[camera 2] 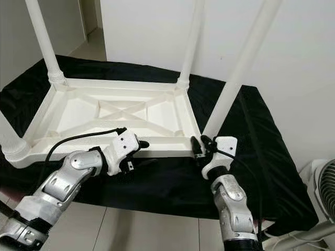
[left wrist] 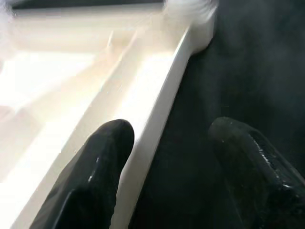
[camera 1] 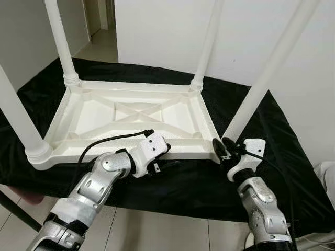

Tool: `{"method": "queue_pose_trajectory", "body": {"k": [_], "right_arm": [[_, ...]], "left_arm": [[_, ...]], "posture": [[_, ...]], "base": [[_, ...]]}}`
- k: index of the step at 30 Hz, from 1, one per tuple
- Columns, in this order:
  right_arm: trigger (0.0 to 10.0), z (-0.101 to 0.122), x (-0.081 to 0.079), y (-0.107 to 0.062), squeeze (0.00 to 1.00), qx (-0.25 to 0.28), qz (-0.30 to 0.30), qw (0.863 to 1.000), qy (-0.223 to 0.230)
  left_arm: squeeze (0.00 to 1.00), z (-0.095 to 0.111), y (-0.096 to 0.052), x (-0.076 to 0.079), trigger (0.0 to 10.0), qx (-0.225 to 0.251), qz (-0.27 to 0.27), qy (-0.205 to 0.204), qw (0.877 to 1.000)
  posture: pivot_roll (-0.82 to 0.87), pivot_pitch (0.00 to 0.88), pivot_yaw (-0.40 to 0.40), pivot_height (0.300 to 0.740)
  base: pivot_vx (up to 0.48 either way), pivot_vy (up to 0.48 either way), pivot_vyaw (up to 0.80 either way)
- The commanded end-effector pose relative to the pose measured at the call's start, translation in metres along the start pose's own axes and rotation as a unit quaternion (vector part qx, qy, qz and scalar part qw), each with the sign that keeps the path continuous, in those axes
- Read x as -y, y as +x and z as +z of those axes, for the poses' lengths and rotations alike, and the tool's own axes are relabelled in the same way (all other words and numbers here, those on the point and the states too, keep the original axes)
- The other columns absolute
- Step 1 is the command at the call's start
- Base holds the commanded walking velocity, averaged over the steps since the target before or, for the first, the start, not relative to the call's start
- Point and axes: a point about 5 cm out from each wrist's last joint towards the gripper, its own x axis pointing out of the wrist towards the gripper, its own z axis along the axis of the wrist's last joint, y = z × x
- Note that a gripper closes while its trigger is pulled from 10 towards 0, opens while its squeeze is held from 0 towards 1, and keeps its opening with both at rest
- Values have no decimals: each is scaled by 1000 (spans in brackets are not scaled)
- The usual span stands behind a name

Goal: Building children table

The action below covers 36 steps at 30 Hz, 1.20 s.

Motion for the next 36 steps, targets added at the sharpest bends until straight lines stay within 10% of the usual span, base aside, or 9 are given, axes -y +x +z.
{"method": "queue_pose_trajectory", "body": {"k": [1, 8, 21, 23, 24, 27, 28, 36], "right_arm": [[10000, 2, 14, -2, 0, 6, -34, 999, -3], [10000, 4, 2, 2, 0, 18, -27, 999, 12], [10000, 0, -5, 4, 0, 20, -26, 999, 17], [10000, 0, -5, 6, 0, 21, -26, 999, 17], [10000, 1, -5, 7, 0, 21, -25, 999, 17], [10000, 4, -5, 9, 0, 24, -24, 999, 16], [10000, 5, -5, 12, 0, 27, -22, 999, 14], [10000, 9, -5, 13, 0, 42, -35, 998, 14]], "left_arm": [[0, -5, 3, -14, 10000, -21, 134, -8, 991], [0, -8, 12, -41, 10000, -74, 240, -65, 966], [0, -25, 0, -53, 10000, -134, 279, -78, 948], [0, -26, -1, -53, 9059, -136, 277, -77, 948], [0, -26, -1, -54, 5686, -137, 277, -76, 948], [0, -25, -3, -56, 5686, -134, 282, -77, 947], [0, -24, -3, -58, 0, -131, 292, -79, 944], [0, -18, 1, -61, 0, -123, 301, -86, 942]], "posture": [[-108, 0, -74, 740], [-115, 0, -70, 740], [-110, 0, -71, 740], [-108, 0, -73, 740], [-108, 0, -73, 740], [-106, 0, -79, 740], [-110, 0, -75, 740], [-141, 0, -51, 740]], "base": [[0, 0, 0], [0, 0, 0], [0, 0, 0], [0, 0, 0], [0, 0, 0], [0, 0, 0], [0, 0, 0], [0, 0, 0]]}}
